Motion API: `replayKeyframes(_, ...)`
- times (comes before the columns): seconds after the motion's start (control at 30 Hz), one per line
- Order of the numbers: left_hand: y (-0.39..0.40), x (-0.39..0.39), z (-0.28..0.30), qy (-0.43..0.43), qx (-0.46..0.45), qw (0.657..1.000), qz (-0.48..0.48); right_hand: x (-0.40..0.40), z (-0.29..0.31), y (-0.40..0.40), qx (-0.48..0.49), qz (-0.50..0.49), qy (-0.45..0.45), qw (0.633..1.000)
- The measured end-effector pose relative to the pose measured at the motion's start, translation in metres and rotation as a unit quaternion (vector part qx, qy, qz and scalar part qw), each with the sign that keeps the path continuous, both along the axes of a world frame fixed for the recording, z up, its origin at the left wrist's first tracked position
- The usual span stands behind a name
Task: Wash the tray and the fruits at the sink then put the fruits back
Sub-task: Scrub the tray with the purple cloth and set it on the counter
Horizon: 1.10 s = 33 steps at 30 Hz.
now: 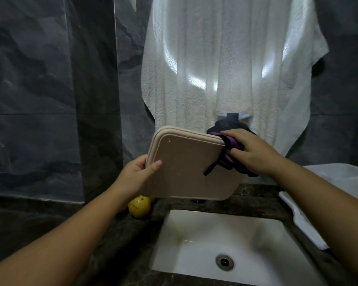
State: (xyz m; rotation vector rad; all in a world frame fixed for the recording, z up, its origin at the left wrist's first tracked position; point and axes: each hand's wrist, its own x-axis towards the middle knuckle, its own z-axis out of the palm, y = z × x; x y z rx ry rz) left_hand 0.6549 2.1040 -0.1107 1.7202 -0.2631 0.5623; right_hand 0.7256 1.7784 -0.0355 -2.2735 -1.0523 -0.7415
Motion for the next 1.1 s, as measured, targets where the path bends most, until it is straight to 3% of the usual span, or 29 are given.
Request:
replayKeyframes(0.27,-0.023,-0.003,-0.004,0.038,-0.073,0.997,-0.006,-0.012,-0.018,0.041,0.113,-0.049,-0.091,0.988)
replayKeyframes(0.5,-0.06,-0.002,-0.021,0.062,-0.122,0.99,0.017,-0.026,-0.036,0.12,0.024,-0.15,-0.149,0.977)
replayKeyframes(0.67,-0.062,0.008,-0.028,0.026,-0.195,0.98,0.016,-0.038,-0.069,0.134,-0.107,-0.052,-0.179,0.977)
replayKeyframes(0.8,-0.047,0.008,-0.036,0.048,-0.234,0.97,0.032,-0.04,-0.095,0.107,-0.193,-0.025,-0.171,0.966)
replayKeyframes(1.0,-0.063,0.009,-0.044,0.041,-0.169,0.984,0.04,-0.038,-0.084,0.126,-0.006,-0.117,-0.054,0.992)
replayKeyframes(1.1,-0.063,0.019,-0.035,0.04,-0.155,0.984,0.074,-0.052,-0.096,0.156,-0.045,-0.134,-0.077,0.987)
